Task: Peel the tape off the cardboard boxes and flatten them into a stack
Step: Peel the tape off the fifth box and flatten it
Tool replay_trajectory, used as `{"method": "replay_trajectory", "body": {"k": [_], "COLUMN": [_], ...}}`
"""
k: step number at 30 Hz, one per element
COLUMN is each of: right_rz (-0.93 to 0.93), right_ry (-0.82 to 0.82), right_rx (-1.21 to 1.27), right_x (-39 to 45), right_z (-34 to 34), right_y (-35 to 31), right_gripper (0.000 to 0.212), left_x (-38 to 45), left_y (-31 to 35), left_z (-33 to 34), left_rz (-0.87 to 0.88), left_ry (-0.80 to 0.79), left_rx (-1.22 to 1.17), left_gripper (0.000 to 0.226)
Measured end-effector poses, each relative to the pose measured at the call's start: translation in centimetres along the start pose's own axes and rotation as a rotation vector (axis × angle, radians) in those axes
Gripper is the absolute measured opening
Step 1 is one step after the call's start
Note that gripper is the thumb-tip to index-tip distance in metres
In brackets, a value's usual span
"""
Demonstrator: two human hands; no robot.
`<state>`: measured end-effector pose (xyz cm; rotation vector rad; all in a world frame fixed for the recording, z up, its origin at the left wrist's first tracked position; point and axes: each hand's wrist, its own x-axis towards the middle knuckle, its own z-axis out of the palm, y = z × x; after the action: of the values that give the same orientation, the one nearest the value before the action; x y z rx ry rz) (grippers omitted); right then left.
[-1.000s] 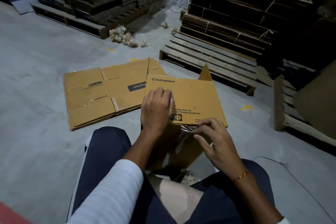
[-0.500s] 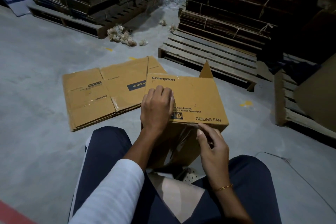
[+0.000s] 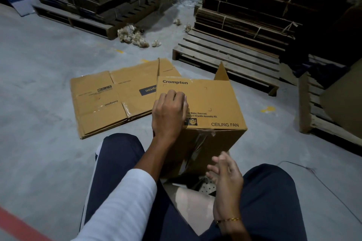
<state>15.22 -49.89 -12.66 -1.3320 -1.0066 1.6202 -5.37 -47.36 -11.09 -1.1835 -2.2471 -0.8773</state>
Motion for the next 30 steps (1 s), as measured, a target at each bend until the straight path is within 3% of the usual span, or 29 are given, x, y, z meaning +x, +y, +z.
{"method": "replay_trajectory", "body": {"k": [2,6,10,14,16,19,25,30], "right_rz": [0.052,0.098,0.157,0.159,0.121,-0.087,-0.781,-0.828], "right_ry": [-0.071,-0.184,-0.175,-0.161,-0.171,-0.179,-0.259,-0.352], "right_rx": [-0.07,-0.001,0.138,0.162,0.11,-0.153,-0.849,-0.883], "right_x": [0.0,0.2,1.0,1.7,1.9,2.6,6.4,7.5], "right_z": [0.0,1.8,4.2,5.0,4.6,3.1,-0.3,-1.2], "right_y": [0.1,-1.3,-3.0,-3.0,-2.6,-1.6,-2.8,-3.1], "right_gripper": [0.023,0.04,0.048,0.017,0.012,0.01,0.011,0.013], "left_x": [-0.1,-0.3,-0.3,-0.5,-0.3,0.0,0.1,0.2], "left_y": [0.1,0.3,0.0,0.2,0.2,0.2,0.4,0.5], "left_z": [0.0,0.0,-0.1,-0.1,-0.1,-0.1,0.1,0.2], "left_rz": [0.0,0.016,-0.005,0.006,0.005,0.003,0.021,0.023], "left_ry": [-0.006,-0.003,-0.003,-0.003,-0.001,-0.004,-0.004,-0.001], "left_rx": [0.0,-0.006,-0.002,0.001,0.004,-0.004,-0.024,-0.01], "left_gripper": [0.019,0.017,0.018,0.018,0.019,0.019,0.019,0.018]}}
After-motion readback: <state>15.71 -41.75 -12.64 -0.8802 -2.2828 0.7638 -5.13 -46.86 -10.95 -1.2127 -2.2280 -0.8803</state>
